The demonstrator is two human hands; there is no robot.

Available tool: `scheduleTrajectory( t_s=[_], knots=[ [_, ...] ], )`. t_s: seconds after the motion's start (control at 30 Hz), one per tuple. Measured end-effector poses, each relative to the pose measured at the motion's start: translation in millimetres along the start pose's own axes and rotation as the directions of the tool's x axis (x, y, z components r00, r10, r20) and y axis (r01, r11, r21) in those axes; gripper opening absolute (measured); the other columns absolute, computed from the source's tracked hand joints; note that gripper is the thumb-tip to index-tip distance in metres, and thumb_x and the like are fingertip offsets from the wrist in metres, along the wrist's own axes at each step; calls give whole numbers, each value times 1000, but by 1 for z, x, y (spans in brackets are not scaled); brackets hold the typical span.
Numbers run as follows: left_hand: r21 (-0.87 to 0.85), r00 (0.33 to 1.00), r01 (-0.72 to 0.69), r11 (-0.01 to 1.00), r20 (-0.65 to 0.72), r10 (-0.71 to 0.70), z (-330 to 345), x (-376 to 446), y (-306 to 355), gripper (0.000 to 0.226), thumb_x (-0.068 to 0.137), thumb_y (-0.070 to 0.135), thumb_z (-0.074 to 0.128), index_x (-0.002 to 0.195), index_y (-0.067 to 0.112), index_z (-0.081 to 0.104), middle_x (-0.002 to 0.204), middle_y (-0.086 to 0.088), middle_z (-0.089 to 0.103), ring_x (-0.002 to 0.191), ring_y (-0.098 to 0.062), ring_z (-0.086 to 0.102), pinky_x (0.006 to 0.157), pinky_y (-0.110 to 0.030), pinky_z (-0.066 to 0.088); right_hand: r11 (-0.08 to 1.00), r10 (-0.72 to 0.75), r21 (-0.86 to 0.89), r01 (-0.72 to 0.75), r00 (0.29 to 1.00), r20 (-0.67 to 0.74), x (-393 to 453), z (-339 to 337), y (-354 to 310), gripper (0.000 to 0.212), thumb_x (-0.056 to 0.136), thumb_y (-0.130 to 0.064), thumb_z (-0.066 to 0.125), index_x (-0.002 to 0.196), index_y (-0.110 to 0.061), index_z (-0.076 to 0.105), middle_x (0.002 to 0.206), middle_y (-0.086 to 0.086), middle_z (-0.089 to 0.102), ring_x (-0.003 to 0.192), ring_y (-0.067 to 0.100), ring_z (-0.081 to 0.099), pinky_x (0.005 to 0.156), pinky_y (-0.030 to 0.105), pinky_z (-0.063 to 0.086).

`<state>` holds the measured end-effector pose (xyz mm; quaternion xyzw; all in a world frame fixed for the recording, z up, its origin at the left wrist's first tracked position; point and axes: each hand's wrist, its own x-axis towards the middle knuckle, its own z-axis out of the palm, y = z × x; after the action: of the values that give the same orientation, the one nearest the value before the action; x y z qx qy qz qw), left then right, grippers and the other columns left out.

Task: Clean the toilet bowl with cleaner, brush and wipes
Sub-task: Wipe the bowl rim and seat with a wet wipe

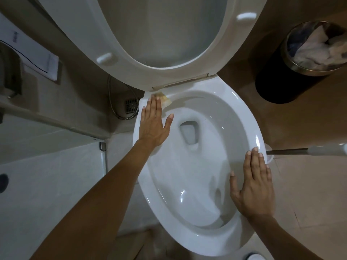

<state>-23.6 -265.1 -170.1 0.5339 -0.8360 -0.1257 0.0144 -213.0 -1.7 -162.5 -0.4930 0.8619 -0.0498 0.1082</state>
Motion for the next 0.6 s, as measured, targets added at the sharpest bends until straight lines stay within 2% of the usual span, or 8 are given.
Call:
scheduleTrajectory(
  t_s=[0.13, 0.3, 0.47, 0.6],
  knots=[
    [30, 992, -128, 991, 21, 128, -1, 17, 6, 75, 95, 57, 16, 153, 10, 1, 160, -6, 0, 147, -17, -3, 117, -34, -4, 1000, 2, -3, -2, 1000, 4, 0, 0, 0, 74, 91, -47, 28, 151, -5, 19, 159, 11, 13, 147, 25, 14, 116, 40, 16],
    [88, 958, -281, 956, 79, 275, -3, 31, 8, 74, 95, 55, 14, 153, 11, 0, 160, -3, -3, 146, -14, -7, 116, -31, -6, 1000, 1, -11, -1, 1000, -5, 1, -1, -1, 74, 90, -45, 30, 150, -3, 23, 158, 13, 17, 146, 27, 18, 116, 38, 15],
    [187, 934, -351, 918, 139, 329, -5, 30, -8, 68, 97, 51, 6, 152, 13, -5, 160, -1, -9, 146, -12, -10, 120, -34, 0, 1000, -1, -3, 1, 1000, -12, 2, -2, -1, 74, 90, -44, 31, 150, -3, 23, 159, 12, 16, 146, 26, 17, 116, 36, 11],
    [193, 931, -356, 914, 162, 328, -13, 7, -30, 71, 95, 53, 5, 152, 12, -3, 158, 2, -12, 146, -11, -10, 119, -31, -2, 1000, -1, -6, 1, 1000, -11, 2, -2, -1, 73, 89, -44, 31, 150, -3, 24, 158, 13, 17, 145, 27, 19, 116, 36, 12]
  ],
)
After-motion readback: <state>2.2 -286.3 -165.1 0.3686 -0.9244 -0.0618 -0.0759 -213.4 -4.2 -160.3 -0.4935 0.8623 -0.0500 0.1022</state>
